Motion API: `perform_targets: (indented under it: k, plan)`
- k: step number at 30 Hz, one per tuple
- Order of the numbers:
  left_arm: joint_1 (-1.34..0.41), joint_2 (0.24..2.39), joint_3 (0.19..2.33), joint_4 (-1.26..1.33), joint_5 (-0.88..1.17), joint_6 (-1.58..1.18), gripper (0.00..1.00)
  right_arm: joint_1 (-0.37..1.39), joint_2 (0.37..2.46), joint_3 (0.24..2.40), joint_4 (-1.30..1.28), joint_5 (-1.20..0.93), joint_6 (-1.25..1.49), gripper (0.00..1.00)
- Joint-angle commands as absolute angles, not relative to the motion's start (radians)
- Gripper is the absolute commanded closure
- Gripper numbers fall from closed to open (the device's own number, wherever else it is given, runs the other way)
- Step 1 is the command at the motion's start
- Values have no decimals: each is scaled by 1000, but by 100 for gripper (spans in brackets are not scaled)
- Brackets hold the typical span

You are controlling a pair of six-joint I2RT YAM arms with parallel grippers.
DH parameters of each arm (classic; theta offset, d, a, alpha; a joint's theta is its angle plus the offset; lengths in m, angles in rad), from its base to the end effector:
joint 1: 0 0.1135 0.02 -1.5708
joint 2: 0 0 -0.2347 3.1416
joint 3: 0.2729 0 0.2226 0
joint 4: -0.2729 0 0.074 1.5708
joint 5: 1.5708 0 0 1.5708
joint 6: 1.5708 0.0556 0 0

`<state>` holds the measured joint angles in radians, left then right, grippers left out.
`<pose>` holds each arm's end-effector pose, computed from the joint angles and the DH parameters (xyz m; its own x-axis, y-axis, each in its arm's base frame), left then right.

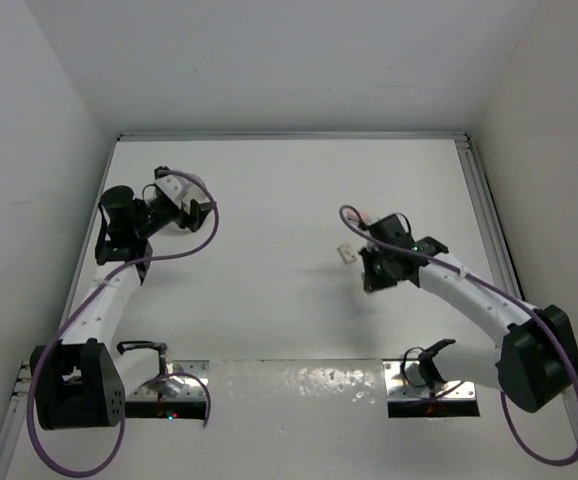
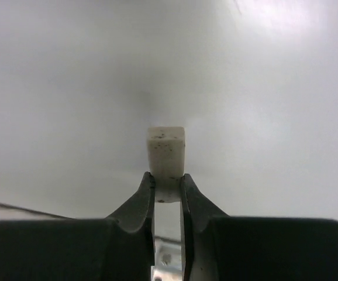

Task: Sort the stationery into containers
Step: Pick up the stationery from the corner of the board, then place the stationery in the storage box.

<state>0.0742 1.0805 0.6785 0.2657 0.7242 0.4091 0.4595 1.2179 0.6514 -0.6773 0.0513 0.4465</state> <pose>0.2469 -0.0186 0.2762 0.1140 0.3072 -0.9448 0.6035 0.7340 0.3115 0.1748 0.0833 0.1467 -0.9505 0.0109 -0.3107 -0.0197 0.9953 0.0949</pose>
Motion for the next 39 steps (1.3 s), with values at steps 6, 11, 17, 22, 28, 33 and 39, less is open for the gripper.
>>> perform_targets:
  k: [6,11,17,22,28,33,39]
  plan:
    - [-32,1075,675,197,1213,489,29,587,1291,957,-48,-389,-196,100]
    - [-69,1065,678,129,1227,548,21,681,1446,1181,-125,-431,-382,100]
    - [-78,1075,680,152,1207,545,21,759,1539,1249,-121,-433,-457,100]
    - [-83,1100,683,155,1206,557,24,811,1586,1275,-98,-434,-466,100]
    - [-100,1112,672,169,1207,554,31,827,1618,1290,-72,-419,-460,100]
    - [-118,1111,672,150,1232,566,51,839,1644,1313,-61,-423,-466,100]
    - [-121,1101,670,118,1227,589,88,842,1643,1304,-46,-422,-459,100]
